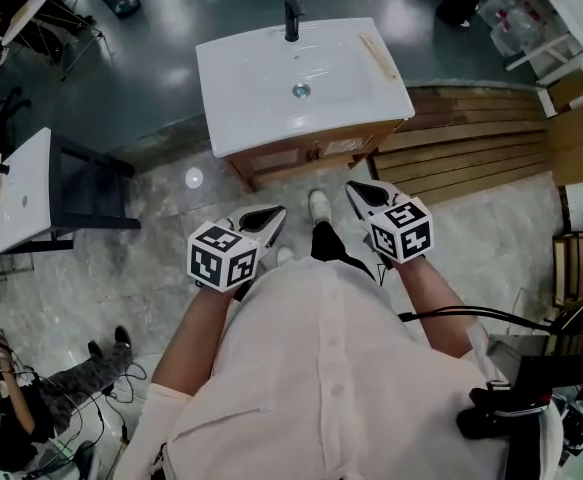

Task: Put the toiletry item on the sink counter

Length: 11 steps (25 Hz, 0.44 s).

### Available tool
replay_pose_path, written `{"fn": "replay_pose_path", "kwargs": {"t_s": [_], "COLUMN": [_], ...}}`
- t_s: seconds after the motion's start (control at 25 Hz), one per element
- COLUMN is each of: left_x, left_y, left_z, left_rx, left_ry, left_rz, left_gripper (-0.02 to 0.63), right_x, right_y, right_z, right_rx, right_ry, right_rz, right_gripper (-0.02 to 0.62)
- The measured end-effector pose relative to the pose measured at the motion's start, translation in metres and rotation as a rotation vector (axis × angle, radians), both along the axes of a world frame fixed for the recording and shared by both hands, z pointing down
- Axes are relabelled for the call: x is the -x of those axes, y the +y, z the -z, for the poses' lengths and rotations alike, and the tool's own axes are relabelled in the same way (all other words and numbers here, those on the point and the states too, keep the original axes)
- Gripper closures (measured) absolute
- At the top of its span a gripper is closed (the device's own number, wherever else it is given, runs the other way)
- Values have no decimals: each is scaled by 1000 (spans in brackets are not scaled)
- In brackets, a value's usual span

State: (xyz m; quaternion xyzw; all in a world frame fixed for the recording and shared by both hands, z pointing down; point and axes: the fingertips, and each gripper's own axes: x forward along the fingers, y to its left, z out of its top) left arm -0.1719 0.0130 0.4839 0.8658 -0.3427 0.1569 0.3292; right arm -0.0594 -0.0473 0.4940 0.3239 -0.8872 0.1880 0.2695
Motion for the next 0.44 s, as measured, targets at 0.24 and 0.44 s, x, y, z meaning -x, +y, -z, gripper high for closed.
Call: {"fn": "replay_pose_path", "kwargs": {"t_s": [0.24, 0.44], "left_x": [-1, 0], "left_y": [4, 4], "left_z": [-1, -6], "left_rx": [7, 14], "left_ry": [-3, 1], "left_rz": [-3, 5], "left_gripper": [600, 600], "right_x": [-1, -1], "right_y": [2, 1], "right_z": [0, -6], "right_rx": [3, 7], "right_ry": [-3, 3], "right_rz": [-5, -1], "right_gripper": [591, 591]}}
